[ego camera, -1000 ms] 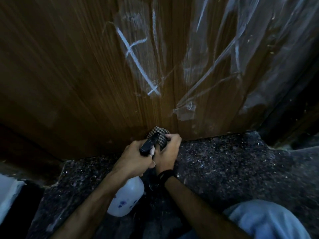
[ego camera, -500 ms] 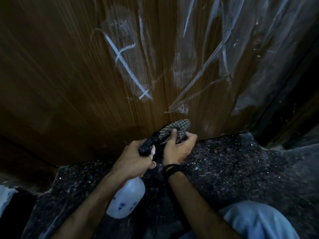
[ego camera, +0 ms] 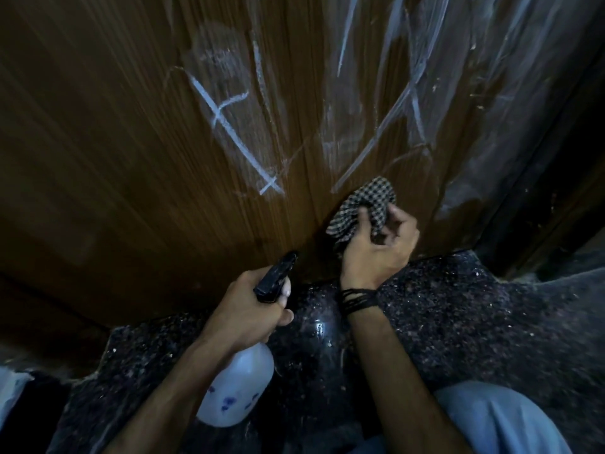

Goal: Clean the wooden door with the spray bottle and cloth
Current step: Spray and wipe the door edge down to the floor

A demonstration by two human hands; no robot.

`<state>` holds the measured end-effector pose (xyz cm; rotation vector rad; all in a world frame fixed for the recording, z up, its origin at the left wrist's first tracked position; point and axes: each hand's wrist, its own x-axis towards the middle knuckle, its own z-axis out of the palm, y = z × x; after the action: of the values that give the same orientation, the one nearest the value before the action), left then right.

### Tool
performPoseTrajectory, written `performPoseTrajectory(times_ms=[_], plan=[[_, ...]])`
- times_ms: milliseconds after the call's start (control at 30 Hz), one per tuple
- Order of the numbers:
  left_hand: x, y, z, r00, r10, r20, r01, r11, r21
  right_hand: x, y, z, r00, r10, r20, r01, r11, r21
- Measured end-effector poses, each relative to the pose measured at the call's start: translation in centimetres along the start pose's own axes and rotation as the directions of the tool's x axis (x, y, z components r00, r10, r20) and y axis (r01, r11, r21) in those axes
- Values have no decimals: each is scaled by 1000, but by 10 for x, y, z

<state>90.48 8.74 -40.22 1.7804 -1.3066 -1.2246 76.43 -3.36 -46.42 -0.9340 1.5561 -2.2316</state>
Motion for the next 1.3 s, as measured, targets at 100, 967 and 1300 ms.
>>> performPoseTrajectory(times_ms=[100, 967, 1300], plan=[[0, 0, 1, 1000, 25, -11, -25, 999, 39, 14, 0, -3, 994, -107, -5, 106, 993, -49], [8, 5, 19, 989, -115, -91, 123, 989, 77, -88, 32, -5, 844, 479, 241, -444, 876, -188], [-6, 7, -11, 982, -79, -169, 79, 997, -7, -57, -3, -1, 944, -141, 298, 143, 990, 15]])
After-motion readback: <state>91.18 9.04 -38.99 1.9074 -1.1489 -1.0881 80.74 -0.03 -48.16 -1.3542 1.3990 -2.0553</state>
